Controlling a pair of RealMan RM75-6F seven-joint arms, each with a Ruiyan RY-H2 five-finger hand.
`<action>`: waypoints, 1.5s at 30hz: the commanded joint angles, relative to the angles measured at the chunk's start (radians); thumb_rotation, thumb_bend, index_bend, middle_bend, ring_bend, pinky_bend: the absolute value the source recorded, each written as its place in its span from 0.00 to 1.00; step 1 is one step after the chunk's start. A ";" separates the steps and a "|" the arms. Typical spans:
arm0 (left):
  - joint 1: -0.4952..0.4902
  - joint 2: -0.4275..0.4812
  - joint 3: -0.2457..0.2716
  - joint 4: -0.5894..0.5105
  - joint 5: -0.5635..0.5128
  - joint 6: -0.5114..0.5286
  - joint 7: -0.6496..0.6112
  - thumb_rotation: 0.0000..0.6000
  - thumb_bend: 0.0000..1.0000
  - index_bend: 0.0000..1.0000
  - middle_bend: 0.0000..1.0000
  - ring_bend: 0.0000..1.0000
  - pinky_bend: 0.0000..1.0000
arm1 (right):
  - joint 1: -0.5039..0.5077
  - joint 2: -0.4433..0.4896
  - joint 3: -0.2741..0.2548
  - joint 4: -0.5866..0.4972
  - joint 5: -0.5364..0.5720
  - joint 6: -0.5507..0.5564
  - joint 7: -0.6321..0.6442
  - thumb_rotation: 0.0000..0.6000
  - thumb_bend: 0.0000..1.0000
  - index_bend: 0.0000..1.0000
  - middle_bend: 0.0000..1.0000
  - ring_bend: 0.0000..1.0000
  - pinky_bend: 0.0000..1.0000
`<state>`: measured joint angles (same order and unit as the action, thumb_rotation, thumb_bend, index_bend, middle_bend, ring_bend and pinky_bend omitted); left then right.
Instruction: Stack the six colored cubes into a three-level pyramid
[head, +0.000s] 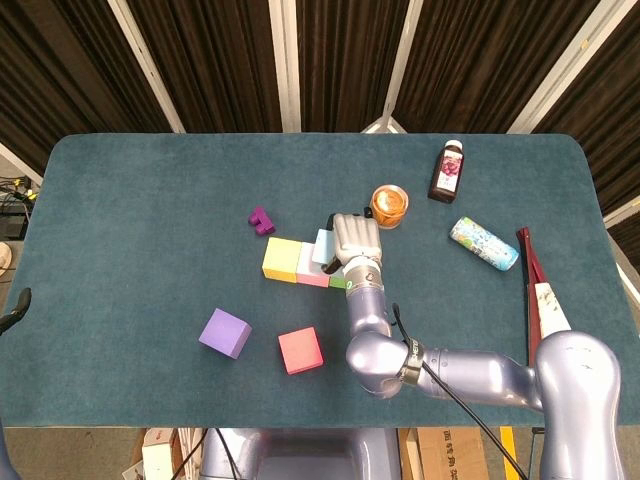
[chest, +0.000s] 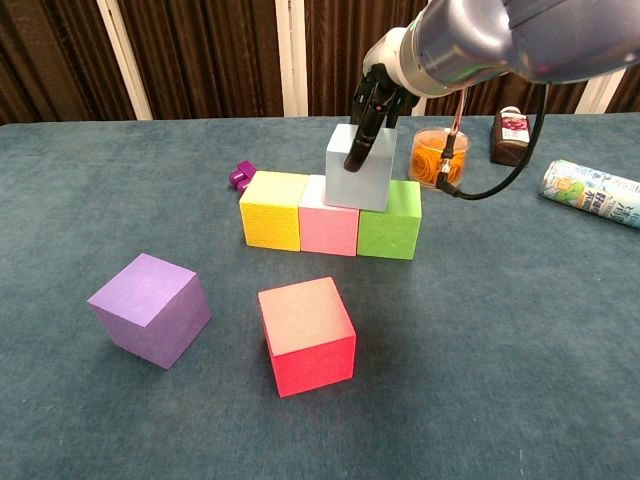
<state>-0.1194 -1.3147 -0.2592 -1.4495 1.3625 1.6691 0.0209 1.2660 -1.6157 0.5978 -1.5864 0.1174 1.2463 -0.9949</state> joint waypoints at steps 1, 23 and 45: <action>-0.001 -0.001 0.000 0.001 0.000 0.000 0.001 1.00 0.33 0.07 0.02 0.00 0.00 | 0.001 -0.001 -0.002 0.001 -0.002 -0.001 0.003 1.00 0.20 0.37 0.43 0.25 0.00; 0.001 -0.001 -0.002 0.000 -0.001 0.002 0.000 1.00 0.33 0.07 0.02 0.00 0.00 | 0.007 0.003 -0.013 -0.012 -0.002 0.020 0.010 1.00 0.20 0.37 0.40 0.20 0.00; 0.000 -0.001 -0.003 -0.001 -0.005 0.000 0.003 1.00 0.33 0.07 0.02 0.00 0.00 | 0.011 -0.002 -0.018 -0.006 -0.006 0.020 0.017 1.00 0.20 0.32 0.33 0.17 0.00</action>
<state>-0.1192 -1.3158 -0.2624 -1.4506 1.3578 1.6688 0.0237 1.2765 -1.6174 0.5802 -1.5919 0.1118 1.2659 -0.9776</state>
